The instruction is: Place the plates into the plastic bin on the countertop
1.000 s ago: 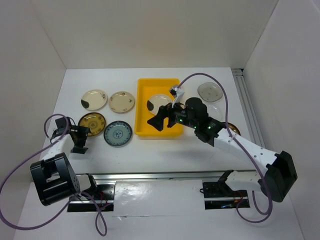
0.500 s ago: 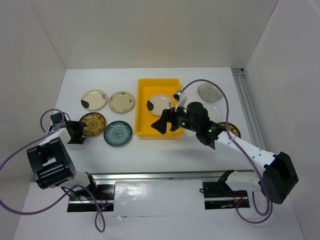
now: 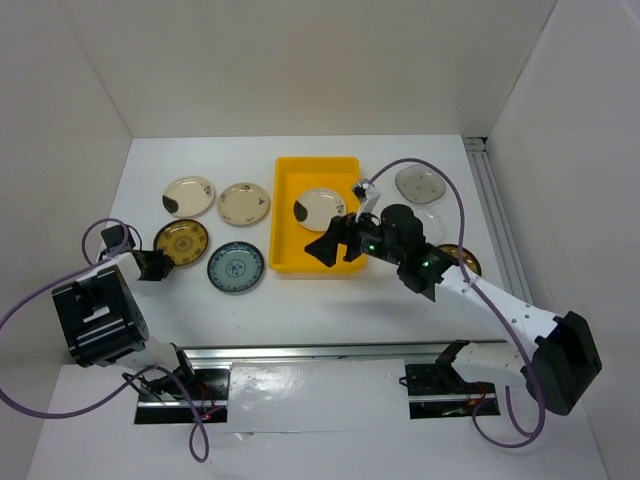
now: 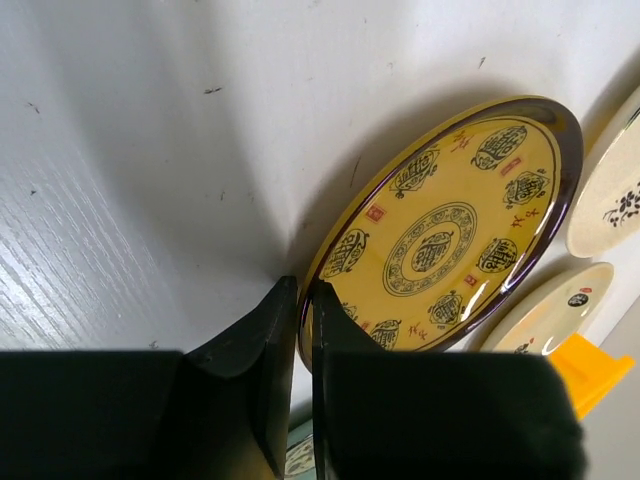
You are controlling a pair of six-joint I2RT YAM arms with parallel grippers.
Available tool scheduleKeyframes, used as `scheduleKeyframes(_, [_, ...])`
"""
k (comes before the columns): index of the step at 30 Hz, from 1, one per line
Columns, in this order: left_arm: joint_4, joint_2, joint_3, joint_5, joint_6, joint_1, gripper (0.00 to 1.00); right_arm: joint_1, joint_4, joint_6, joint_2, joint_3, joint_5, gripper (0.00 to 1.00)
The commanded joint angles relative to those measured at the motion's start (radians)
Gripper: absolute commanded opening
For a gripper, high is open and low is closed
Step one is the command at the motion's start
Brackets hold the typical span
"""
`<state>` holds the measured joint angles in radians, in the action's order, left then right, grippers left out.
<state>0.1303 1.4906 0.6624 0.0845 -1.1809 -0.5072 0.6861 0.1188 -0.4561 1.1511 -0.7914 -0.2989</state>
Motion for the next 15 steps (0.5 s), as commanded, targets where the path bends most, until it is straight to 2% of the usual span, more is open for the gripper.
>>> scheduleKeyframes(1, [0.144,0.046,0.005,-0.075,0.017,-0.007,0.00,-0.007,0.019,-0.004,-0.073,0.001,0.001,0.96])
scheduleKeyframes(4, [0.186,0.036,0.014,-0.075,0.026,-0.007,0.00,-0.016,-0.001,0.005,-0.083,0.001,0.014,0.96])
scheduleKeyframes(7, [0.186,-0.076,0.005,-0.075,0.047,0.013,0.00,-0.016,-0.022,0.014,-0.093,0.001,0.026,0.96])
scheduleKeyframes(10, [0.270,-0.271,0.041,-0.139,0.056,0.094,0.00,-0.016,-0.034,0.014,-0.114,0.001,0.047,0.96])
scheduleKeyframes(13, [0.282,-0.470,0.069,-0.210,0.066,0.185,0.00,-0.025,-0.082,0.014,-0.152,0.001,0.095,0.96])
scheduleKeyframes(15, [0.293,-0.544,0.101,-0.221,0.075,0.226,0.00,-0.025,-0.102,0.014,-0.171,0.001,0.118,0.96])
